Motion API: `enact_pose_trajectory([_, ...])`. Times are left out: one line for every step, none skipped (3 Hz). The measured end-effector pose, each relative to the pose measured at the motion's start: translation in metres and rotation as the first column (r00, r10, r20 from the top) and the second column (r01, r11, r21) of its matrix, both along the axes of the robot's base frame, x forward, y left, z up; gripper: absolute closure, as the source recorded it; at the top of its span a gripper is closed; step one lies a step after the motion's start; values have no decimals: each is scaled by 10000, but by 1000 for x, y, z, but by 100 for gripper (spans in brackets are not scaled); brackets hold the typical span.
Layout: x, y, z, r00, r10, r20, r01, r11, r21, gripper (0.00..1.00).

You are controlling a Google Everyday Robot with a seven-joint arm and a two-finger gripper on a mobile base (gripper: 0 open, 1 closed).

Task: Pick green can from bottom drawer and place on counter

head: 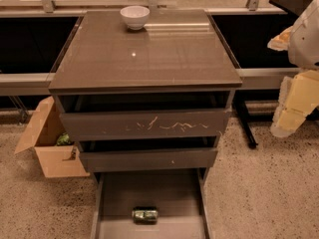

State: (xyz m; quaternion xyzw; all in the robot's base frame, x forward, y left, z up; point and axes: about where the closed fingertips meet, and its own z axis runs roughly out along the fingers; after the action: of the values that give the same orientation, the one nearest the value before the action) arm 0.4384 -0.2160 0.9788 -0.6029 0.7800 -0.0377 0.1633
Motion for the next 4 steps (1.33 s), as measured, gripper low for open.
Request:
enact_pose_trajectory([0,0,0,10000,0,0,0,10000,0,0])
enact_pose_trajectory([5,7,-16,9998,209,-24,-208,9994,287,0])
enact_pose_trajectory([12,22,-54,9984,559,-80,-549,9938,962,0])
enact_pose_trajectory([19,44,-102,9947,1010,-181,-965,9806,1705,0])
